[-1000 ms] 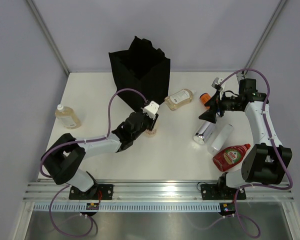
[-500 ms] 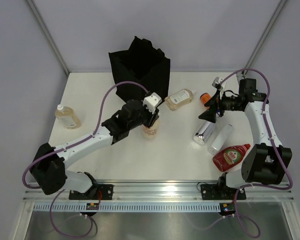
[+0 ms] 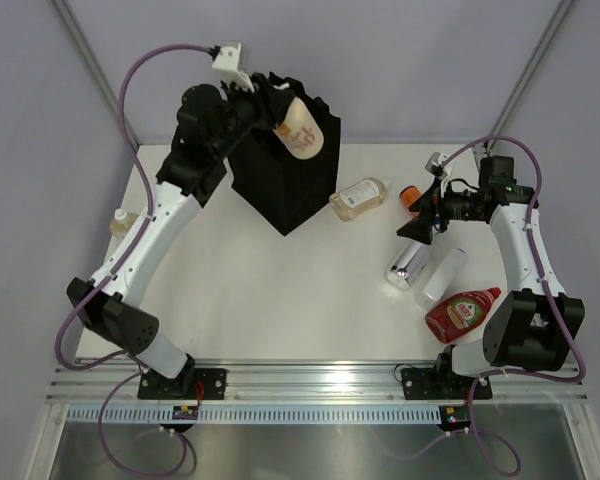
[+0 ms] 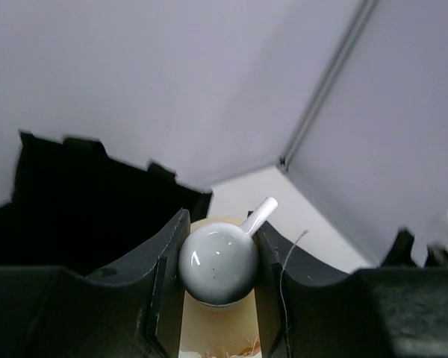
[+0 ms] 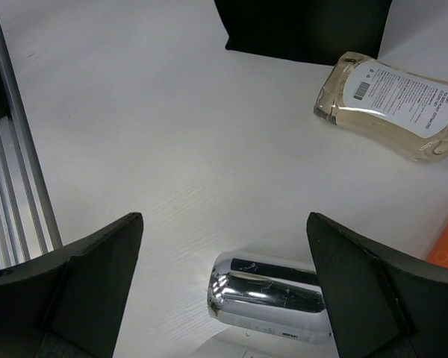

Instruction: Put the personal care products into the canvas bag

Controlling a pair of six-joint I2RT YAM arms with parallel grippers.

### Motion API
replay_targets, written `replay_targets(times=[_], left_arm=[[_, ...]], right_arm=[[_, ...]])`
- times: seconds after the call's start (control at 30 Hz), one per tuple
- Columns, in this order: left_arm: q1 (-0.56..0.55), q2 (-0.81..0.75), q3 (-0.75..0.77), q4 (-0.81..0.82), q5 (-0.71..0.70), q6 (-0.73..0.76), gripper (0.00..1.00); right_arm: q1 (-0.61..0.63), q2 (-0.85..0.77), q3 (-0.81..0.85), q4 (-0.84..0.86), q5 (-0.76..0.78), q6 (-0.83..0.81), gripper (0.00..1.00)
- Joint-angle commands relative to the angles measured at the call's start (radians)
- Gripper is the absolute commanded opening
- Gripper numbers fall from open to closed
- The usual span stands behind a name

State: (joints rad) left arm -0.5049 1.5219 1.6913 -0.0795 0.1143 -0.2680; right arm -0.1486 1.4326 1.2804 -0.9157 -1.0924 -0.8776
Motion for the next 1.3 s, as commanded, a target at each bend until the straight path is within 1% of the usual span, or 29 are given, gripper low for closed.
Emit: replay_targets(times=[0.0, 0.07, 0.1, 0.23, 0.4, 0.53, 0.63, 0.73, 0.97, 1.0, 1.1, 1.13, 1.17, 1.2, 1.23, 1.27], left_arm=[[0.055, 0.101, 0.224, 0.152, 0.018, -0.135, 0.0], [0.1, 0.161, 0.299, 0.155, -0.007, -0.166, 0.0], [0.112, 0.223, 0.373, 0.155, -0.011, -0.178, 0.0], [0.177, 0.36, 0.494, 0.159, -0.034, -0.204, 0.0], [0.192, 0.452, 0.525, 0.182, -0.027, -0.174, 0.0], [0.19, 0.501, 0.521, 0.17, 0.069, -0.168, 0.0], [0.18, 0.515, 0.473, 0.173, 0.146, -0.159, 0.0], [0.157, 0.515, 0.392, 0.179, 0.185, -0.126, 0.0], [0.123, 0.515, 0.232, 0.207, 0.154, -0.089, 0.0], [0.123, 0.52, 0.208, 0.211, 0.153, -0.094, 0.04], [0.121, 0.532, 0.188, 0.219, 0.157, -0.109, 0.12], [0.12, 0.537, 0.179, 0.219, 0.156, -0.117, 0.25], [0.12, 0.537, 0.173, 0.23, 0.156, -0.126, 0.31], [0.12, 0.538, 0.165, 0.236, 0.162, -0.137, 0.35], [0.12, 0.532, 0.156, 0.236, 0.162, -0.143, 0.45], [0.12, 0.529, 0.151, 0.239, 0.162, -0.148, 0.53]], right_arm=[[0.003, -0.04, -0.001, 0.029, -0.034, 0.019, 1.0], [0.003, -0.043, -0.004, 0.032, -0.032, 0.02, 0.99], [0.003, -0.041, -0.004, 0.032, -0.031, 0.022, 1.0], [0.003, -0.044, -0.004, 0.031, -0.023, 0.019, 0.99], [0.003, -0.043, 0.0, 0.026, -0.012, 0.011, 0.99], [0.003, -0.032, -0.003, 0.026, -0.004, 0.006, 0.99], [0.003, -0.021, -0.003, 0.028, -0.001, 0.008, 1.0], [0.003, 0.003, -0.001, 0.034, -0.001, 0.023, 0.99], [0.003, 0.052, -0.004, 0.058, 0.011, 0.089, 1.0], [0.004, 0.06, -0.004, 0.064, 0.014, 0.101, 1.0], [0.02, 0.098, -0.004, 0.08, 0.037, 0.112, 1.0], [0.027, 0.126, 0.003, 0.083, 0.063, 0.112, 0.99], [0.044, 0.141, 0.01, 0.093, 0.089, 0.12, 1.0], [0.053, 0.153, 0.016, 0.157, 0.129, 0.197, 0.99], [0.061, 0.178, 0.029, 0.202, 0.251, 0.251, 0.99], [0.064, 0.192, 0.04, 0.234, 0.312, 0.303, 1.0]])
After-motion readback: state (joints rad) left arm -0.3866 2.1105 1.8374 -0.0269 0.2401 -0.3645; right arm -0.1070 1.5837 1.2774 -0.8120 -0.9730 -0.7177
